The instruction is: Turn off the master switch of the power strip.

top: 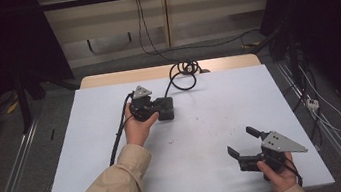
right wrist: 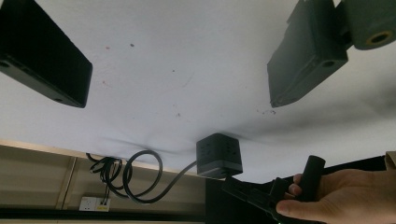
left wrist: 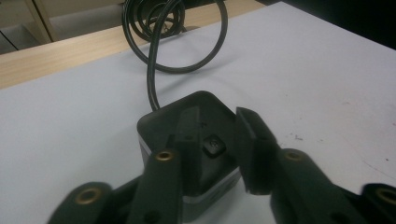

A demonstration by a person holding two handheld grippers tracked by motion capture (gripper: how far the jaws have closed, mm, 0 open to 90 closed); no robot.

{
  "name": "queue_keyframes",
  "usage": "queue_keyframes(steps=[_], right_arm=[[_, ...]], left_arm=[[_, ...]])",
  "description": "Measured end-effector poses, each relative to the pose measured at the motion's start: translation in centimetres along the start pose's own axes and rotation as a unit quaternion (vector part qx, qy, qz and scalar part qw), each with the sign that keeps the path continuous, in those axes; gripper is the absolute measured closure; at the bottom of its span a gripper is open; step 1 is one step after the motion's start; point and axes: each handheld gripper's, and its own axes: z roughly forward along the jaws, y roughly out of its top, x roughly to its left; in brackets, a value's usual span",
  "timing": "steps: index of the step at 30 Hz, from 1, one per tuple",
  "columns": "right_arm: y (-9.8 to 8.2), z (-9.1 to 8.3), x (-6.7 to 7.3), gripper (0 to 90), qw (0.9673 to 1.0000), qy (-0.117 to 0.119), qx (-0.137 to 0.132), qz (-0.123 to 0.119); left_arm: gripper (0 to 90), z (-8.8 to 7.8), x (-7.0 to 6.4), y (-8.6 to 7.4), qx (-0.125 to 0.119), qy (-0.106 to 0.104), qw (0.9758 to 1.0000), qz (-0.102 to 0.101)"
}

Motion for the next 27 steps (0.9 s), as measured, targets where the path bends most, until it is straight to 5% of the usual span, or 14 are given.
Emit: queue_keyframes(steps=[10,27], right_arm=[[0.0,-0.3,-0.1,6.2,1.0,-0.005,0.0,-0.002],[-0.1,-0.2,0.0,6.2,1.0,-0.005,0.002,-0.005]], left_arm=[[40.3,-2.6,0.5,-1.1,-0.018,-0.017,0.9993,-0.028],[13.2,-6.1,-0.6,-3.8,-0.009,-0.032,0.9994,-0.012]])
